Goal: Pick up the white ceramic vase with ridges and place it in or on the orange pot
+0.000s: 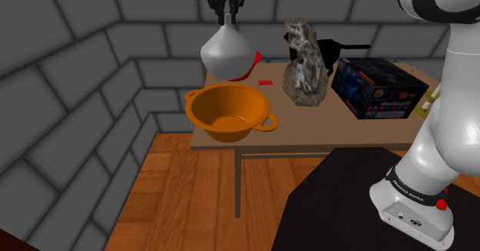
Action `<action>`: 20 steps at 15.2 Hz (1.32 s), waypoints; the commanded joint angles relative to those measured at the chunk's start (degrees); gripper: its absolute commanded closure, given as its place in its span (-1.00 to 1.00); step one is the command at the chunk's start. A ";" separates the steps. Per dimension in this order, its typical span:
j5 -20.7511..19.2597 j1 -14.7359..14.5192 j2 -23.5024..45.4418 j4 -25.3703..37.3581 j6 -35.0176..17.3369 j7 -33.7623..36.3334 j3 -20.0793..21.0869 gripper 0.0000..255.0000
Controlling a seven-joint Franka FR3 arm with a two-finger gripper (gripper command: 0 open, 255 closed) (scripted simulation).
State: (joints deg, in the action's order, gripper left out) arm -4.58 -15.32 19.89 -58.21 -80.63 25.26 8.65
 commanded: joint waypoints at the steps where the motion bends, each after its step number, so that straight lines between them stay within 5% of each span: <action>1: 0.27 0.28 -1.74 -4.39 -2.76 0.09 0.03 1.00; 20: 1.11 1.35 -7.10 -27.07 -20.13 0.27 -0.13 1.00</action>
State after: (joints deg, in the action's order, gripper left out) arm -3.47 -13.96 12.92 -84.23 -99.74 25.43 8.49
